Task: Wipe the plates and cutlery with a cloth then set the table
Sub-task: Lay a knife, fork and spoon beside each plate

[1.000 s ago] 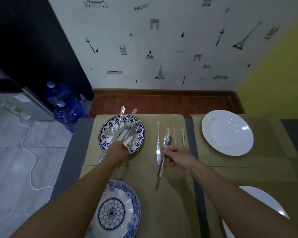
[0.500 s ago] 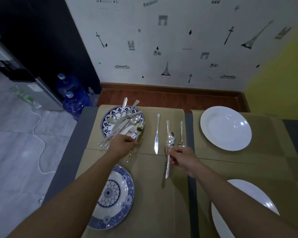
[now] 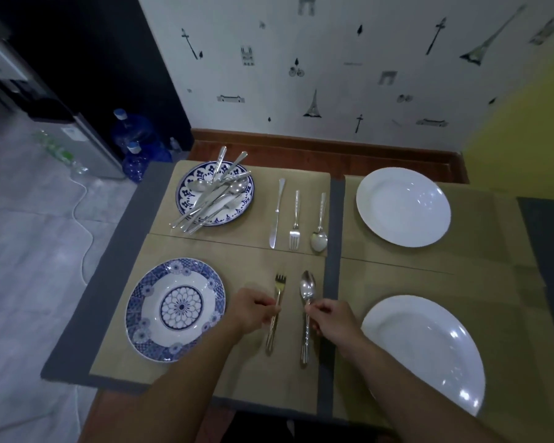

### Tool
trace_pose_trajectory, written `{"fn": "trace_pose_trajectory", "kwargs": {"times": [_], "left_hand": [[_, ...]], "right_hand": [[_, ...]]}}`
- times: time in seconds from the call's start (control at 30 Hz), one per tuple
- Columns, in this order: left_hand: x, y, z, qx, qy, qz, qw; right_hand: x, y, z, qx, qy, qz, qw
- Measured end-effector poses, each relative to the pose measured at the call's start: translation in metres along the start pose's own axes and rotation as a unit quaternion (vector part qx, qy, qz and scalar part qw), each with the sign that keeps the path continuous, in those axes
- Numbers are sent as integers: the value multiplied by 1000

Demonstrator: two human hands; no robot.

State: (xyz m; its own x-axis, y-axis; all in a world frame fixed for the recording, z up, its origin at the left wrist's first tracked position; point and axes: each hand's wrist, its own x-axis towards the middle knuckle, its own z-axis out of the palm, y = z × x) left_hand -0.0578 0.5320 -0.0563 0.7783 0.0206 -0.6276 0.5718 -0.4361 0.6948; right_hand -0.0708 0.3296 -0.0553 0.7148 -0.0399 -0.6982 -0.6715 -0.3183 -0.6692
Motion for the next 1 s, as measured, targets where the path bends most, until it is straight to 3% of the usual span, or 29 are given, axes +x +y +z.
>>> {"fn": "trace_pose_trajectory", "kwargs": {"times": [0.17,0.4,0.53,0.6,0.8,1.0], "left_hand": [[-15,-26,27,27,-24,-18,999],[-20,-22,36,182,28,16,983],[-27,-23,32,252,40,126,959],[-30,-22,29,301,14,183,936],[-23,-21,26,400,-59,206,891],[-24,-24,26,402,-68,213,888]], "right_hand": [[-6,27,2,-62,15,-19,998],[-10,34,8,-126,67,-42,989],[-15,36,5,-212,107,-121,964],[-18,39,2,-274,92,-180,940],[-22,48,-1,-436,10,-233,869],[-29,44,-2,-418,23,-228,879]]}}
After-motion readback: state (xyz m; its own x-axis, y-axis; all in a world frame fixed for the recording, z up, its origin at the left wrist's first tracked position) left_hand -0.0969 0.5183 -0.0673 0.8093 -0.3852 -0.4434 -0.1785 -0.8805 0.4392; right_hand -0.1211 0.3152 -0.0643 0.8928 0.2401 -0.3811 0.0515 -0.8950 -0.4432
